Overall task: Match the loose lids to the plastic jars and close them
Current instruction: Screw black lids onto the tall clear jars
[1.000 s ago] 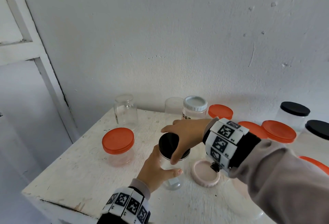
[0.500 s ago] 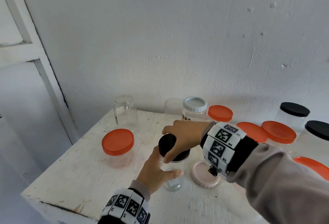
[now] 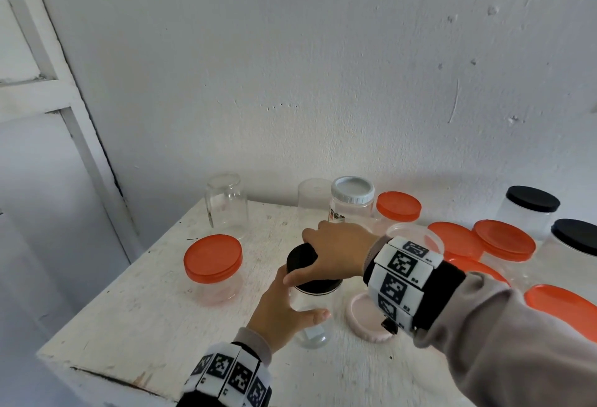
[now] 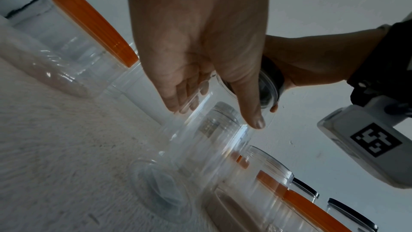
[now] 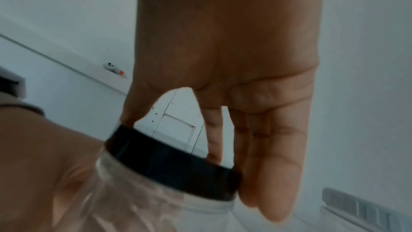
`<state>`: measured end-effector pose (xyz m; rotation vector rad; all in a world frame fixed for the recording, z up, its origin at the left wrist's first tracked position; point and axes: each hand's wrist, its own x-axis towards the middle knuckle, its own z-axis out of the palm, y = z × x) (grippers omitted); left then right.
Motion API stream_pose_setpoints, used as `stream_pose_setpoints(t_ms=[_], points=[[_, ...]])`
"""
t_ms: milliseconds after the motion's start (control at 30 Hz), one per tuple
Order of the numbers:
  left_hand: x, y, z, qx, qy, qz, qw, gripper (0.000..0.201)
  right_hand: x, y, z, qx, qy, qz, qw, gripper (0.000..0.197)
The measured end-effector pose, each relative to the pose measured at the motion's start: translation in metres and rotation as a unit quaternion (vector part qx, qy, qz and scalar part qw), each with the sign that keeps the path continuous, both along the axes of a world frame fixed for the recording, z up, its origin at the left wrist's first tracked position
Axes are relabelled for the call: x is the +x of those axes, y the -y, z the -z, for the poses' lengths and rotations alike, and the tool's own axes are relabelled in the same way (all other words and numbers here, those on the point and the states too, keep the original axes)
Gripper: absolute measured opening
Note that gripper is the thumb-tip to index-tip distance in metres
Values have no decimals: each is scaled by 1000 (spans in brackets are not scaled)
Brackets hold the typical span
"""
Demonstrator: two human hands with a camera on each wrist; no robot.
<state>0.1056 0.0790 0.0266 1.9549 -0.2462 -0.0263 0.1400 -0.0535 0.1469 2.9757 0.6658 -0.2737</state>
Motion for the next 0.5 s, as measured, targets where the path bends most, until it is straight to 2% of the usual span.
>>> stream_pose_setpoints(t_ms=[133,200,333,500], points=[[0,0,-1,-11,-11,-1,1000,77,2,8,-11,23,-106,-26,994,87],[0,0,-1,-6,-10,-5,1000,77,2,9,-14,38,-128,-52,990,85],[0,0,-1,-8,-11,-5,1000,76,2,7,-12,47,-112,-47,991,80],[0,0,1,-13,-13,-5,1000,74,-4,0,-2,8,-37,-2,999,83]])
